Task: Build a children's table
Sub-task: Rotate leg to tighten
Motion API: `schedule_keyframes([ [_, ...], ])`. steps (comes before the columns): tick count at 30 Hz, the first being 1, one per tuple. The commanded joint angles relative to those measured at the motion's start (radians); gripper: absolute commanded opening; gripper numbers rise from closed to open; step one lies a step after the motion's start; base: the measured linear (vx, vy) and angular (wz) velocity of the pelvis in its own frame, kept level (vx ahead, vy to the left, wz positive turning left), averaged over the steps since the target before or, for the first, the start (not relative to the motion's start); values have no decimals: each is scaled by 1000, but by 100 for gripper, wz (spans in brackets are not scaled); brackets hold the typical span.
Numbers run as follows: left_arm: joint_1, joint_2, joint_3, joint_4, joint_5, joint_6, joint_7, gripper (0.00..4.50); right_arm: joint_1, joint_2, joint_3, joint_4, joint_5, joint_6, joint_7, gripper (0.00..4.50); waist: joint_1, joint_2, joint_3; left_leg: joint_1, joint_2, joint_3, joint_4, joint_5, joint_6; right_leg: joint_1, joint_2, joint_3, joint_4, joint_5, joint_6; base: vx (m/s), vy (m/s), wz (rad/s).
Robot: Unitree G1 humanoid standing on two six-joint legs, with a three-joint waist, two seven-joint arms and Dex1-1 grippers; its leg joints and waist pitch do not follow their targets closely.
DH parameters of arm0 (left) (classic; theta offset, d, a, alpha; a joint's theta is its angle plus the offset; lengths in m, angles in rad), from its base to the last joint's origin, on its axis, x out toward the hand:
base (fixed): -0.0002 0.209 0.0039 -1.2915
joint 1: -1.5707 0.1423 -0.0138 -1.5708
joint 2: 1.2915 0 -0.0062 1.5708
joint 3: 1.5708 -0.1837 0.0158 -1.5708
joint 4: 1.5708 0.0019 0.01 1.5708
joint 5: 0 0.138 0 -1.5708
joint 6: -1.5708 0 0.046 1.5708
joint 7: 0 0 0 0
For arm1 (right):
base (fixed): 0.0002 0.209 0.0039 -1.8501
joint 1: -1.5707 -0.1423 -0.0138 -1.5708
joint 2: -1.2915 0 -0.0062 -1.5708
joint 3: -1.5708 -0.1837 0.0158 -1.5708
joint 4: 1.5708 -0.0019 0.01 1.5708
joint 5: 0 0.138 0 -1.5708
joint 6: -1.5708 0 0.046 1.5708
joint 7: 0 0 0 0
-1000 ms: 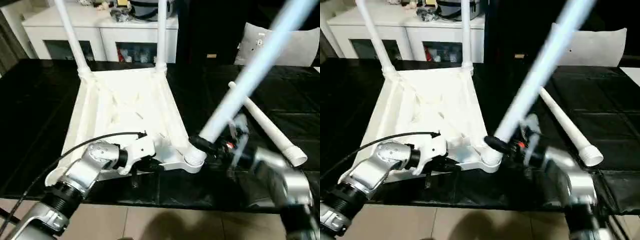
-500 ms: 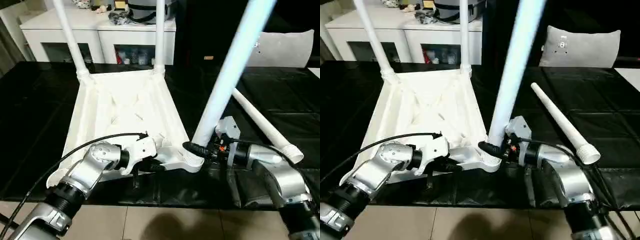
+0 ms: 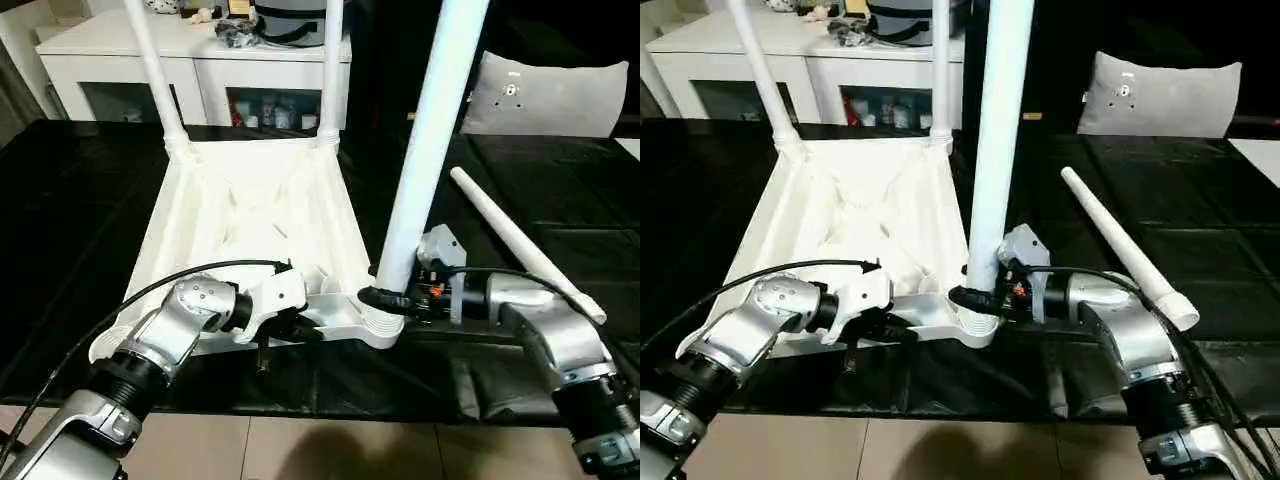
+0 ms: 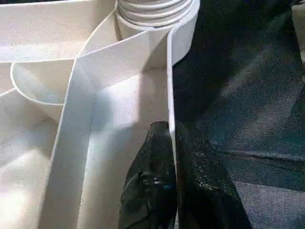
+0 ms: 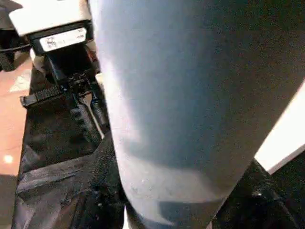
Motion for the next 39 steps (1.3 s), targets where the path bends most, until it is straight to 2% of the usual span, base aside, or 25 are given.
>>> schedule_keyframes([
  [1,-10,0,40,-19,9,28,45,0,65,20,59,48,-56,81,-53,188,-3,-1,-34,9,50,-20,-87,-368,2,22,-89,44,-95,-560,-102,0,0,0],
  [8,46,-78,100,-162,-30,256,200,0,53,159,-40,43,-94,199,-395,188,-46,7,-19,19,35,-42,-88,-532,-30,13,-85,5,-130,-765,-4,0,0,0],
  [11,59,-197,121,-239,-20,395,352,0,16,248,-97,74,-103,261,-583,188,-85,33,-10,42,52,-58,-101,-695,-29,27,-68,-64,-152,-679,8,0,0,0],
  [12,59,-211,121,-246,-18,407,368,0,12,258,-101,78,-105,265,-601,188,-88,44,-12,-9,96,-85,-151,-792,-39,90,-70,-44,-50,-475,-19,-72,49,-9],
  [13,61,-267,124,-273,-7,455,430,0,-4,294,-116,95,-110,280,-669,188,-76,56,-5,-42,120,-79,-204,-872,-47,113,-60,-29,36,-359,-48,-68,22,3],
  [14,62,-285,125,-281,-4,470,450,0,-9,306,-121,100,-112,285,-690,188,-49,52,-4,-28,116,-41,-228,-911,-50,86,-47,-7,82,-201,-63,-68,22,3],
  [15,62,-299,125,-288,-1,480,463,0,-13,314,-123,103,-113,288,-705,188,-69,7,-6,12,85,-35,-182,-846,-29,58,-56,17,27,-316,-44,32,-52,12],
  [16,57,-310,93,-295,37,475,480,0,-34,342,-131,139,-120,290,-747,188,-64,-38,4,120,-47,-3,83,-359,-5,-89,-141,0,-209,-1120,74,90,-65,-4],
  [17,55,-304,83,-294,50,468,480,0,-42,349,-131,154,-127,290,-760,188,-67,-43,8,75,-35,-16,77,-261,16,-39,-175,10,-209,-1148,71,90,-65,-4],
  [18,55,-303,81,-295,53,469,480,0,-43,351,-131,156,-129,291,-764,188,-61,-11,-3,21,-6,-38,21,-239,14,37,-174,-31,-176,-1050,92,115,8,-34],
  [19,54,-287,74,-297,66,461,479,0,-47,354,-130,162,-137,297,-775,188,-79,14,-1,-15,31,-67,-48,-415,-11,56,-115,-86,-140,-864,104,101,44,-39],
  [20,54,-284,73,-297,68,459,479,0,-47,354,-130,162,-138,298,-776,188,-85,31,-6,-18,53,-84,-70,-528,-27,72,-106,-83,-114,-739,84,119,47,-33],
  [21,54,-272,72,-300,75,461,480,0,-47,354,-131,163,-144,301,-782,188,-80,47,-11,-21,99,-109,-124,-727,-36,91,-91,-42,-25,-466,13,0,0,0],
  [22,53,-264,74,-302,81,462,485,0,-47,355,-133,163,-147,303,-786,188,-73,51,-9,1,109,-106,-141,-790,-47,74,-86,-26,-11,-341,-33,39,-9,18],
  [23,53,-259,75,-307,89,465,493,0,-50,358,-139,167,-148,305,-791,188,-73,24,4,30,68,-86,-121,-782,-63,37,-95,-11,-69,-405,-63,0,0,0],
  [24,53,-257,76,-311,93,470,498,0,-53,361,-144,171,-148,307,-795,188,-73,0,17,89,9,-51,-55,-648,-46,-24,-108,-36,-162,-752,-8,85,-26,20],
  [25,53,-257,76,-311,93,470,498,0,-53,361,-144,171,-148,307,-795,188,-80,-7,15,88,-8,-44,-28,-557,-31,-19,-112,-61,-178,-848,31,82,-7,-10],
  [26,54,-254,76,-318,95,479,499,0,-56,364,-148,176,-146,303,-797,188,-91,0,8,33,5,-53,-40,-465,-14,44,-121,-93,-176,-864,93,82,-7,-10],
  [28,57,-242,78,-330,98,484,492,0,-67,365,-152,201,-146,281,-793,188,-91,32,-8,-27,71,-98,-102,-557,-23,108,-116,-64,-90,-588,62,74,33,-20],
  [29,58,-233,81,-333,97,481,487,0,-75,364,-154,216,-147,267,-788,244,-80,38,-12,-5,92,-102,-122,-618,-38,85,-110,-29,-58,-365,-10,65,28,-10],
  [31,58,-224,84,-334,94,476,481,0,-79,360,-152,224,-151,257,-783,244,-69,7,0,24,38,-70,-93,-515,-51,36,-123,-17,-115,-515,-57,27,-11,6],
  [33,57,-210,85,-328,91,463,474,0,-79,349,-144,223,-160,243,-771,265,-65,0,-1,17,32,-61,-81,-407,-28,42,-131,-16,-128,-676,-41,27,-11,6],
  [34,56,-200,86,-323,89,454,466,0,-74,333,-131,214,-170,227,-755,275,-60,1,-17,-6,48,-65,-89,-291,-24,60,-124,-9,-103,-520,-55,50,11,-7],
  [36,55,-190,88,-318,89,441,460,0,-64,312,-113,197,-181,206,-730,287,-53,8,-28,-5,56,-58,-87,-207,-13,54,-114,-2,-77,-311,-116,25,6,-3],
  [39,55,-161,89,-302,80,404,427,0,-21,252,-96,121,-168,135,-623,321,-53,-2,-32,-13,47,-45,-81,-187,-5,57,-105,5,-63,-232,-164,20,-6,-1],
])
